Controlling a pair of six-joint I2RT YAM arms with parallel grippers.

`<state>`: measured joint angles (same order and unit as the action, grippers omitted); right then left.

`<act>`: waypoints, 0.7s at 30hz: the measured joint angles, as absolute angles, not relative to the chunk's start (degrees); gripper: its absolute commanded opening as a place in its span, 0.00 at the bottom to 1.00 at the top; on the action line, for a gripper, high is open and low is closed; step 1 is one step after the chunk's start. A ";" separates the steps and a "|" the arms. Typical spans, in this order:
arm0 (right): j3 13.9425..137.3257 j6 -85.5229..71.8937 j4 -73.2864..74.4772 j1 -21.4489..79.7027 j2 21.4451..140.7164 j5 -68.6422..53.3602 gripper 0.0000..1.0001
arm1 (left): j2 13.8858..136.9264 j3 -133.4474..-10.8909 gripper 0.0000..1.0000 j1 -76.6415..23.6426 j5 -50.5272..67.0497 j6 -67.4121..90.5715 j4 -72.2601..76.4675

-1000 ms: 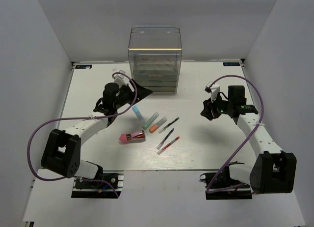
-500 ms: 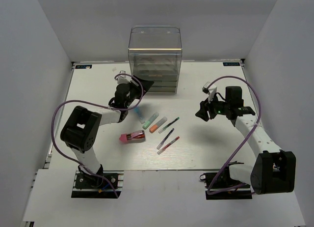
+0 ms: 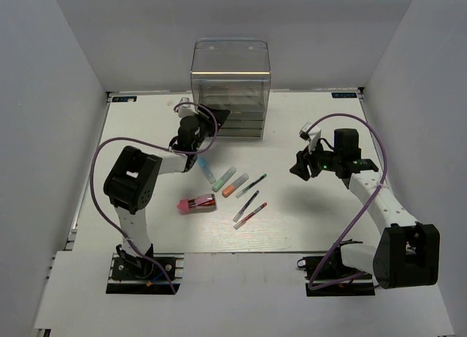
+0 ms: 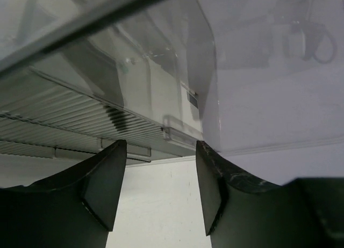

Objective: Sort the stationery into containers
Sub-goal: Open the drawer

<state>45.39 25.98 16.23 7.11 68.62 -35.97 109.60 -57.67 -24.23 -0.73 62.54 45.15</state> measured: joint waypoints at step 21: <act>45.28 27.92 16.14 8.01 68.75 -35.70 0.58 | 114.26 -60.36 0.02 -24.45 -2.83 68.40 51.88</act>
